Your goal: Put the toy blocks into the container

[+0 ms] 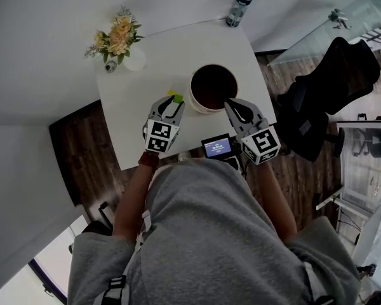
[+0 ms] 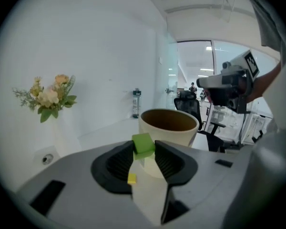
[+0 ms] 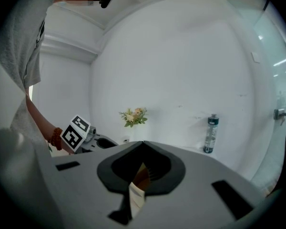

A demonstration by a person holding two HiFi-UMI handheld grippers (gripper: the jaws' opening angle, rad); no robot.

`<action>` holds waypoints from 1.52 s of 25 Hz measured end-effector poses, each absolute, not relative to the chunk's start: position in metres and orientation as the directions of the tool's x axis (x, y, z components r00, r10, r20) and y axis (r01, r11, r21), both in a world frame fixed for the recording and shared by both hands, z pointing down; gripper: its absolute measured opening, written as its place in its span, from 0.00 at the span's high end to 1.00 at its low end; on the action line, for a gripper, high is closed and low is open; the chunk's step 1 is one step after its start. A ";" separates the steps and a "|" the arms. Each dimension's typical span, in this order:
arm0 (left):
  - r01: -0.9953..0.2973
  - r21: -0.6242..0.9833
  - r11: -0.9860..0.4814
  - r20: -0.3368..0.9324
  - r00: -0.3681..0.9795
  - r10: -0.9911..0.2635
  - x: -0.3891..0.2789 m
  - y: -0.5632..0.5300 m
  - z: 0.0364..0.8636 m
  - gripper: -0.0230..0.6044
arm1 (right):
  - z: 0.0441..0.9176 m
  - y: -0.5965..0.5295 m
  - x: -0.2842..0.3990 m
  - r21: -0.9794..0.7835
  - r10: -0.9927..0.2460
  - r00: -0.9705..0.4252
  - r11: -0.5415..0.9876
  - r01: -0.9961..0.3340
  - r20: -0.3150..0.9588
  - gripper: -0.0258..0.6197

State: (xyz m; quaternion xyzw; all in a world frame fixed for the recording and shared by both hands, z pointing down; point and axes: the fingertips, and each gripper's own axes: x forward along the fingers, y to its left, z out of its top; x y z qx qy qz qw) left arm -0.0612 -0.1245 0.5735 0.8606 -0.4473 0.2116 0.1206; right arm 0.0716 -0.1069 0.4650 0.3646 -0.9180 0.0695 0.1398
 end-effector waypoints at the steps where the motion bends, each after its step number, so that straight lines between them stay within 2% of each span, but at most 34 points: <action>1: -0.823 0.013 -0.567 0.454 0.510 -0.730 -0.061 -0.127 0.564 0.73 | 0.465 -0.107 0.073 -0.027 -0.652 -0.693 0.722 -0.692 0.307 0.96; 10: -0.774 -0.080 -0.628 0.324 0.575 -0.751 -0.025 -0.156 0.482 0.73 | 0.468 -0.110 0.089 -0.038 -0.685 -0.662 0.686 -0.727 0.303 0.96; 21: -0.717 -0.139 -0.683 0.369 0.602 -0.708 0.031 -0.177 0.497 0.73 | 0.465 -0.117 0.116 -0.026 -0.709 -0.634 0.660 -0.751 0.309 0.96; 33: -0.724 -0.133 -0.677 0.368 0.598 -0.712 0.035 -0.177 0.501 0.73 | 0.471 -0.112 0.126 -0.037 -0.698 -0.634 0.662 -0.748 0.332 0.96; 38: -0.763 -0.133 -0.632 0.355 0.559 -0.750 0.010 -0.175 0.500 0.75 | 0.473 -0.111 0.128 -0.044 -0.699 -0.630 0.657 -0.753 0.339 0.96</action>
